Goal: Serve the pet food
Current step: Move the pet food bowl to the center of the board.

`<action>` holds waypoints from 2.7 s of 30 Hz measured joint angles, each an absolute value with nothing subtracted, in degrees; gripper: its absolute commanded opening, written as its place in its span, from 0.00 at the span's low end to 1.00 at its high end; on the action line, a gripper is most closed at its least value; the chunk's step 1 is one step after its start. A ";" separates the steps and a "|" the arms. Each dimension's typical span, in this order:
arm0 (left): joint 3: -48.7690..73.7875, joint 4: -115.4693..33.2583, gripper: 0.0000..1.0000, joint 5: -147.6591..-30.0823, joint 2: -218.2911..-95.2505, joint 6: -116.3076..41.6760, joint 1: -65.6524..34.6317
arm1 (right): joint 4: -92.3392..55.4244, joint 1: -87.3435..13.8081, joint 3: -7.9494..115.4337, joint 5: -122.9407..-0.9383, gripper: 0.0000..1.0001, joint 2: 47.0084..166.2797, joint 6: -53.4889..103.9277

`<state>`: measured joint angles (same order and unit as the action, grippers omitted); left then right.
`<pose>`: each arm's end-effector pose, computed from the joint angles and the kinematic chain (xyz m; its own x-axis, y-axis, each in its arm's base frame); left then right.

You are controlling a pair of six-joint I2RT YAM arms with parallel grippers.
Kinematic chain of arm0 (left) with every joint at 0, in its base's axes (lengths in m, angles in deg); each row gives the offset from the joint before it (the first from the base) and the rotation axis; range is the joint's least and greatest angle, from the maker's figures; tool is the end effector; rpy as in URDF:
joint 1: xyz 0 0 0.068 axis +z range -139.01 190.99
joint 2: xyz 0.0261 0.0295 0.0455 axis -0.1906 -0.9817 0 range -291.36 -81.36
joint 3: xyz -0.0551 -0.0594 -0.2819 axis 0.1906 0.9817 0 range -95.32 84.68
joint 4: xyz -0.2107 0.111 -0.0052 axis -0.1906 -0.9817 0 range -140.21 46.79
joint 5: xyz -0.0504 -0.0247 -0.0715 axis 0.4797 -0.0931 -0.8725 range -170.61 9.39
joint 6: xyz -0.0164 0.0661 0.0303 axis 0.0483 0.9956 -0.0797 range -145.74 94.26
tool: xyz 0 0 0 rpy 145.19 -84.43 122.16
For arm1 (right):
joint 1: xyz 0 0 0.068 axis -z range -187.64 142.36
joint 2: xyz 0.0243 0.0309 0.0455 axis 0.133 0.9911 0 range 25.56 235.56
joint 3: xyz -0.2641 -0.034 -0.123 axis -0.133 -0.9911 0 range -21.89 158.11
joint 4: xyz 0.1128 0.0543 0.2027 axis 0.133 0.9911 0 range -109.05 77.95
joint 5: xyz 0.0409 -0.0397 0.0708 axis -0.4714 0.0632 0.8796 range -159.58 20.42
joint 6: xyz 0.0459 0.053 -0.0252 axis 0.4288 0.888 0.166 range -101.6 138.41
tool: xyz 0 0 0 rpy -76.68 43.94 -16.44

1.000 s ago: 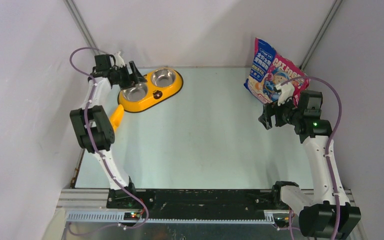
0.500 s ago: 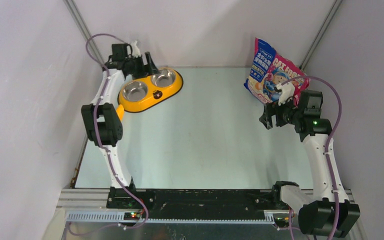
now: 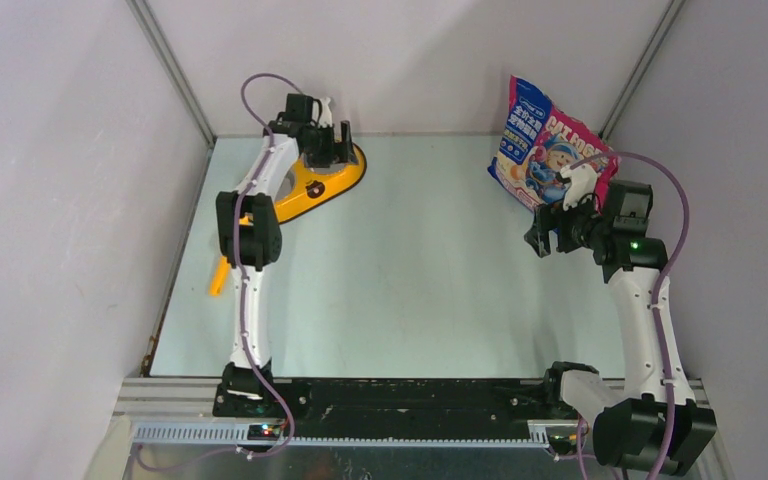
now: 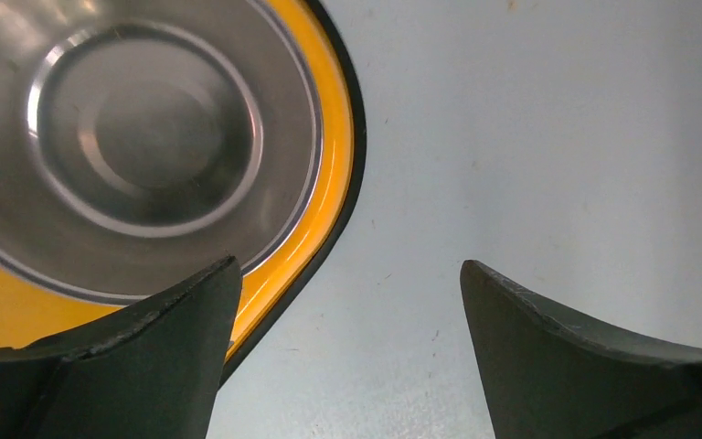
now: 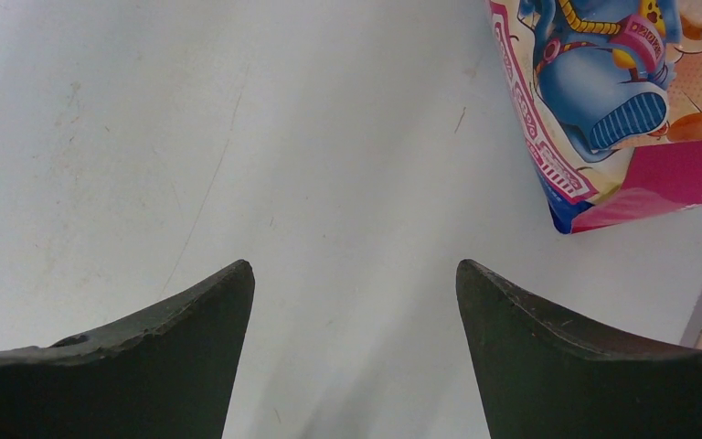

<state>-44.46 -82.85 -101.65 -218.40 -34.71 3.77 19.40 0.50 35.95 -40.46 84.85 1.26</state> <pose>0.5371 -0.0906 0.2394 -0.7787 -0.0482 -0.6255 0.2392 0.8990 -0.3669 0.1969 0.0025 0.3306 -0.5343 -0.1837 -0.8251 -0.4222 0.9036 0.0722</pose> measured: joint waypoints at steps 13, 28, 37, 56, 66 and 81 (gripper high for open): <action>-47.02 -84.22 1.00 -101.30 -223.45 -38.40 2.65 | 19.43 0.54 35.95 -40.50 0.84 85.48 1.17; -46.87 -83.42 1.00 -101.76 -223.86 -39.36 2.78 | 19.40 0.44 35.95 -40.94 0.84 85.90 0.97; -44.27 -80.70 1.00 -102.28 -223.88 -39.25 2.63 | 19.43 0.35 35.95 -40.96 0.84 85.90 0.97; -47.44 -86.76 1.00 -105.06 -222.20 -38.47 1.14 | 19.43 -0.92 35.95 -41.55 0.84 87.25 0.82; -33.56 -89.95 1.00 -102.22 -200.78 -33.09 1.93 | 19.43 -1.23 35.95 -41.51 0.83 87.41 0.82; -3.94 -86.34 1.00 -95.90 -191.12 -28.09 19.15 | 19.45 -5.16 35.95 -41.48 0.84 87.06 0.56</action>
